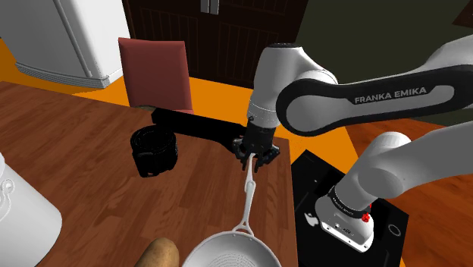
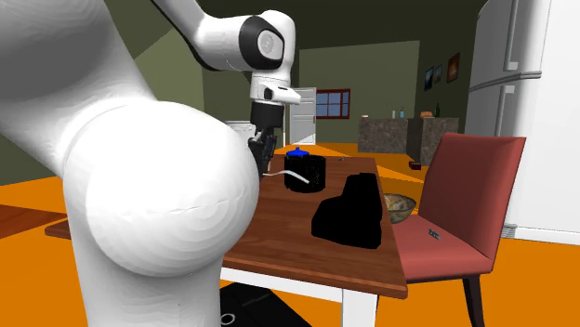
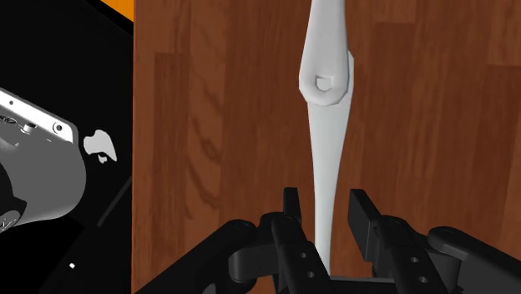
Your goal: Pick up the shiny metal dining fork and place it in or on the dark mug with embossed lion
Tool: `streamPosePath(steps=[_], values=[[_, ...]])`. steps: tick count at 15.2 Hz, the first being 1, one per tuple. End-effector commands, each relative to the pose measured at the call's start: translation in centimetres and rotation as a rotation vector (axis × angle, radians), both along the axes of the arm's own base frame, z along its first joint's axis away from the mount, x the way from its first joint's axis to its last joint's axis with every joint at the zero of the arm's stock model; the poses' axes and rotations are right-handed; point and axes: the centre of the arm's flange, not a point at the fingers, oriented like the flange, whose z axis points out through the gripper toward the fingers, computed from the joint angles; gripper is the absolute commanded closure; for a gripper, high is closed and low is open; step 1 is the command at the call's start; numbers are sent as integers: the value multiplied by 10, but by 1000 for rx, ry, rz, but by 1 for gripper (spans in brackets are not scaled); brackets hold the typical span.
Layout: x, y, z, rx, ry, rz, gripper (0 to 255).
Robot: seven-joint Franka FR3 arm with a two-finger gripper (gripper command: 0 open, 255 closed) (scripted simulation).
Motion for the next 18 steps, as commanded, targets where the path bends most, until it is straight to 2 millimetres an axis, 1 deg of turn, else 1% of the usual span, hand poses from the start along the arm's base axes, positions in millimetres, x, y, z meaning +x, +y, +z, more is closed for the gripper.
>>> streamPosePath(steps=[1, 16, 17, 18], values=[[0, 0, 10, 0, 0, 0, 255], [0, 0, 90, 0, 0, 0, 255], [0, 0, 91, 0, 0, 0, 255], [11, 7, 90, 0, 0, 0, 255]])
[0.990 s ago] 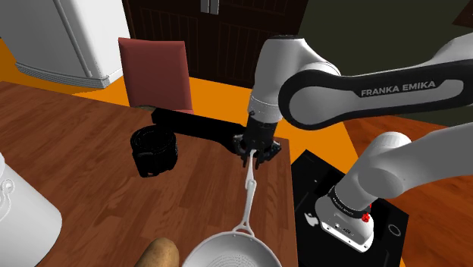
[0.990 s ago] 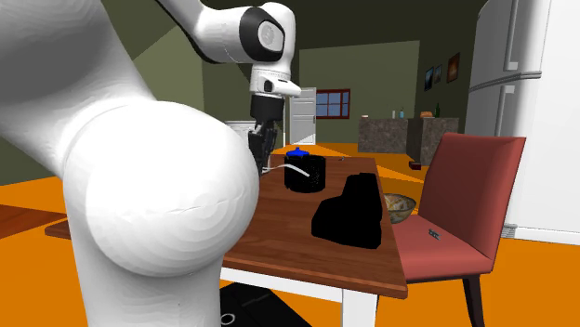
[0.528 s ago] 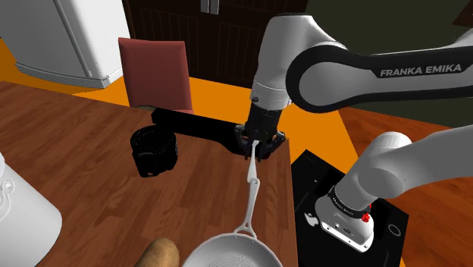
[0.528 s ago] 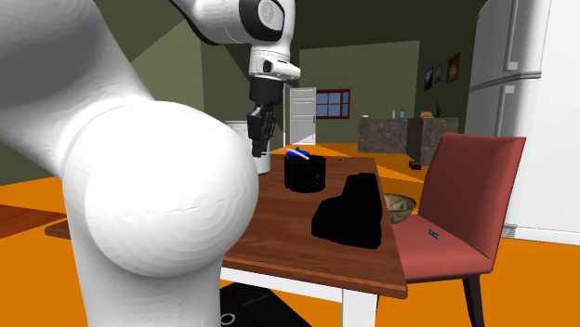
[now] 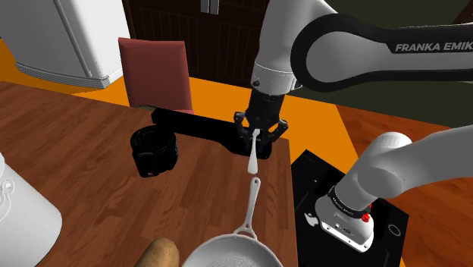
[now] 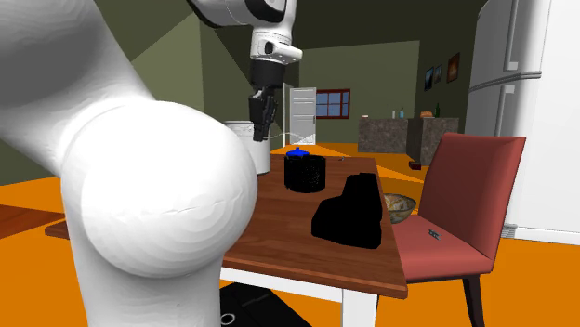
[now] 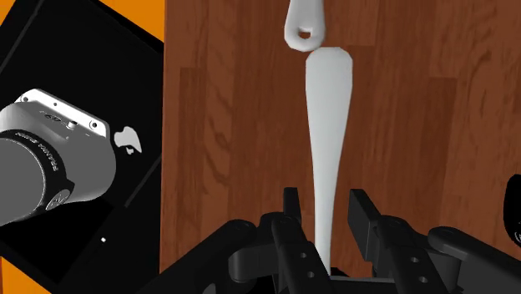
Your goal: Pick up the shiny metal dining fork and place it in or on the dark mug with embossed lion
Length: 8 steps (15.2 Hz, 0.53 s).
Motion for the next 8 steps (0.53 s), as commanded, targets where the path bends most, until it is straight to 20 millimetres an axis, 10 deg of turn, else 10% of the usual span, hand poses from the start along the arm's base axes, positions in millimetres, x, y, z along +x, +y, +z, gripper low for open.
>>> streamPosePath(steps=[1, 8], values=[[17, 11, 1, 0, 0, 0, 255], [97, 58, -3, 0, 0, 0, 255]])
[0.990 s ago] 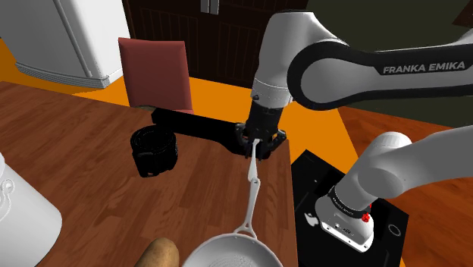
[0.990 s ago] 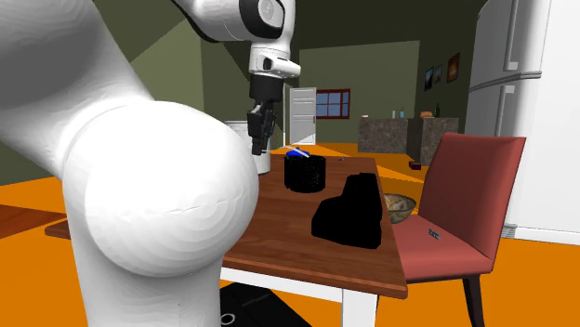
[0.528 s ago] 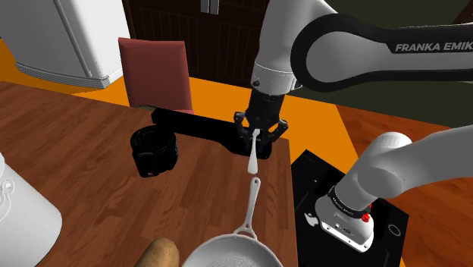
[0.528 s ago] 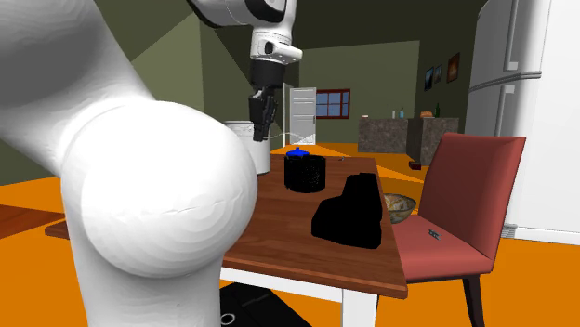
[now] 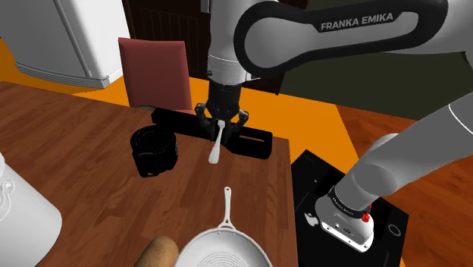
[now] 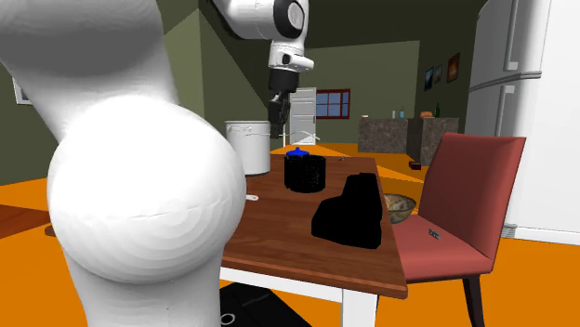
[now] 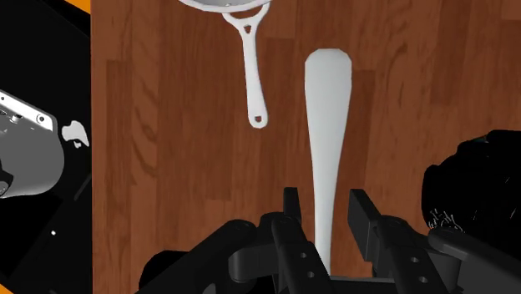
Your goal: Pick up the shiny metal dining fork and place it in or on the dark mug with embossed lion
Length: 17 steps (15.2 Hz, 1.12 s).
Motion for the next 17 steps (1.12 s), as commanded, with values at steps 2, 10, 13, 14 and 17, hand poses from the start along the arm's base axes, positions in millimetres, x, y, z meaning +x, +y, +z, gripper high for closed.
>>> streamPosePath(steps=[2, 10, 13, 14, 17], values=[[34, 19, -4, 1, -1, 0, 255], [125, 72, -9, 1, -1, 0, 255], [160, 92, -10, 1, -1, 0, 255], [171, 98, -11, 1, -1, 0, 255], [195, 112, -17, 1, -1, 0, 255]])
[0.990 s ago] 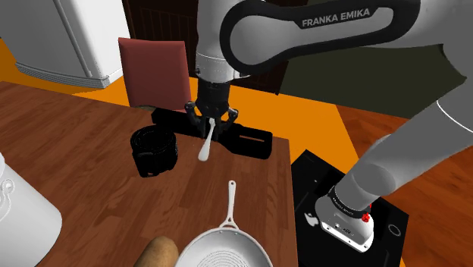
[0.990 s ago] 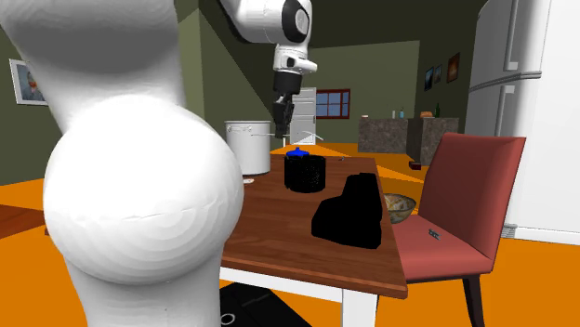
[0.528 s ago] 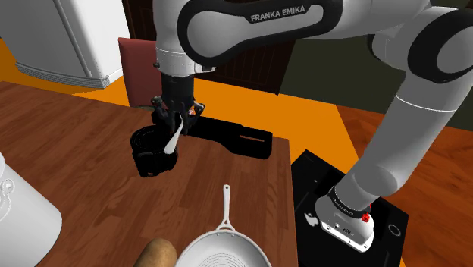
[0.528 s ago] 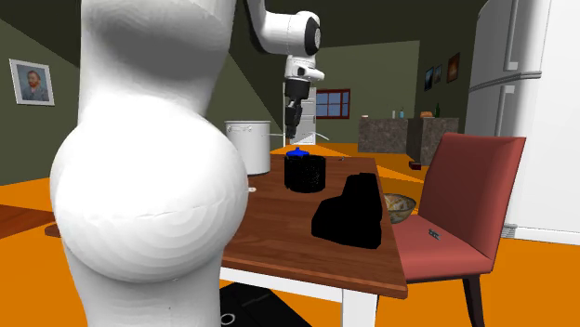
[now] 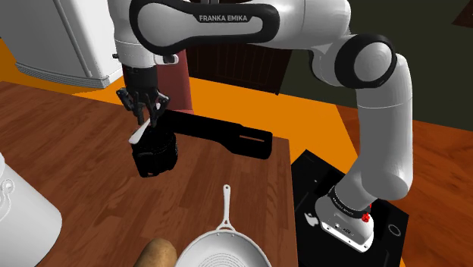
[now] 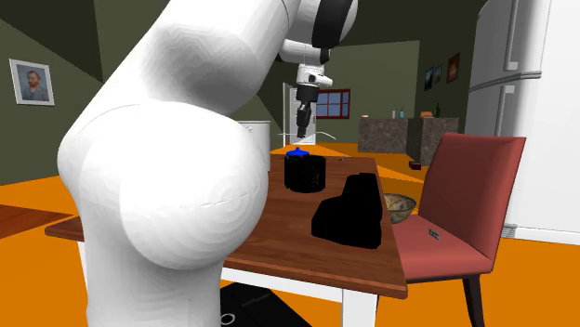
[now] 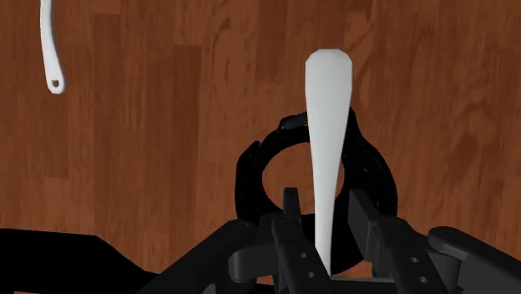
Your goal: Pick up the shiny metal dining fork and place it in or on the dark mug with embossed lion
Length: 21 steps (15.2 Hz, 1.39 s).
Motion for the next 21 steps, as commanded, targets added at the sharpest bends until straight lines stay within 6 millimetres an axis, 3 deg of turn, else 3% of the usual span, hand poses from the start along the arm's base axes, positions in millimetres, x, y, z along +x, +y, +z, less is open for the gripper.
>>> streamPosePath(steps=[1, 10, 17, 18, 21], values=[[5, 6, -11, -2, -1, -2, 255], [5, 6, -56, -2, -1, -2, 255], [5, 6, -56, -2, -1, -2, 255], [5, 6, -56, -2, -1, -2, 0], [5, 6, -56, -2, -1, -2, 0]])
